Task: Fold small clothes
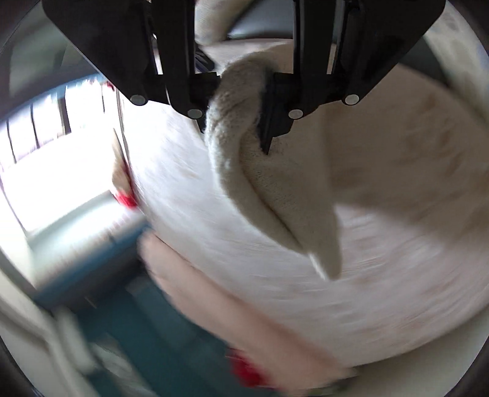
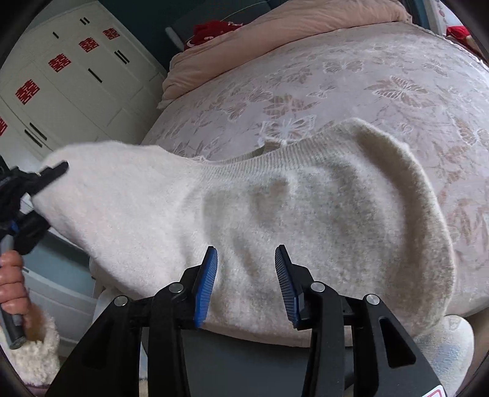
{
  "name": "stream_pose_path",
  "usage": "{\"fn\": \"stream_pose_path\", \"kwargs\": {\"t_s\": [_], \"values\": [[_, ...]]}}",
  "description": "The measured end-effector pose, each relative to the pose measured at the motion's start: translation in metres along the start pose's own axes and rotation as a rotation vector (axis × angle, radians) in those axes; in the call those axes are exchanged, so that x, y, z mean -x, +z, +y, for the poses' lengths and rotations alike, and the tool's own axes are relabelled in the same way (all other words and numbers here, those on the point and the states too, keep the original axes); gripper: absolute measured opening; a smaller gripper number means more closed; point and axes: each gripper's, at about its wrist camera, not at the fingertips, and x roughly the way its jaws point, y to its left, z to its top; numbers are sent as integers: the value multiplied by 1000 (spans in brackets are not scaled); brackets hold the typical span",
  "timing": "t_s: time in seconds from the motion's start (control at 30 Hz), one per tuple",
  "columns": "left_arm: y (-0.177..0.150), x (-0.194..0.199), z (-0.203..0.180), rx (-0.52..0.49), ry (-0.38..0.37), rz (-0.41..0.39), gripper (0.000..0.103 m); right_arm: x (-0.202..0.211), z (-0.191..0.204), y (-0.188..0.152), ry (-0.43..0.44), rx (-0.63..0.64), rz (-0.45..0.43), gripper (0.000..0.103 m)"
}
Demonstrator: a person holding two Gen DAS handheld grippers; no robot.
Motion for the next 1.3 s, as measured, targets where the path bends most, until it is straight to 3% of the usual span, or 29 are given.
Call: {"fn": "stream_pose_path", "kwargs": {"t_s": [0.07,0.1,0.2,0.27,0.33,0.43,0.5,0.57,0.63,0.7,0.8,0.83,0.87,0.93,1.0,1.13,1.17,1.23,1.3], "values": [[-16,-31,-56,-121,-40,59,20,14,-15,2,-19,-26,-32,43],[-25,-45,-72,-161,-39,85,26,22,-26,2,-34,-45,-48,44],[-68,-99,-104,-282,16,175,54,40,-54,0,-105,-76,-70,45],[-96,-116,-107,-301,47,206,61,50,-67,-3,-141,-84,-73,45],[-118,-111,-98,-309,46,221,80,59,-78,-4,-156,-86,-74,47],[-144,-88,-77,-370,106,203,87,61,-81,4,-114,-84,-59,52],[-152,-79,-54,-456,199,189,88,52,-73,18,-40,-89,-53,55],[-158,-77,-32,-513,286,186,88,34,-63,37,15,-69,-19,69],[-164,-81,-13,-565,364,168,88,12,-57,53,42,-61,7,71],[-163,-91,-2,-599,396,169,88,-20,-60,68,9,-86,74,72],[-157,-104,-1,-627,378,154,87,-61,-63,74,-13,-127,166,72],[-155,-108,-3,-637,370,153,77,-71,-61,73,-19,-126,195,72],[-154,-114,0,-649,372,167,72,-78,-53,73,-13,-104,208,56],[-149,-118,3,-636,381,177,48,-78,-36,75,25,-76,215,14],[-139,-113,11,-580,358,183,30,-49,-16,84,52,-27,114,12],[-120,-95,14,-483,271,185,25,34,-12,92,105,-10,-73,10],[-119,-94,10,-495,254,178,25,40,-19,90,89,-14,-77,10],[-124,-101,-1,-532,223,195,30,30,-53,76,-32,-52,-43,11],[-131,-110,-7,-543,202,212,36,-8,-102,56,-115,-150,65,12]]}}
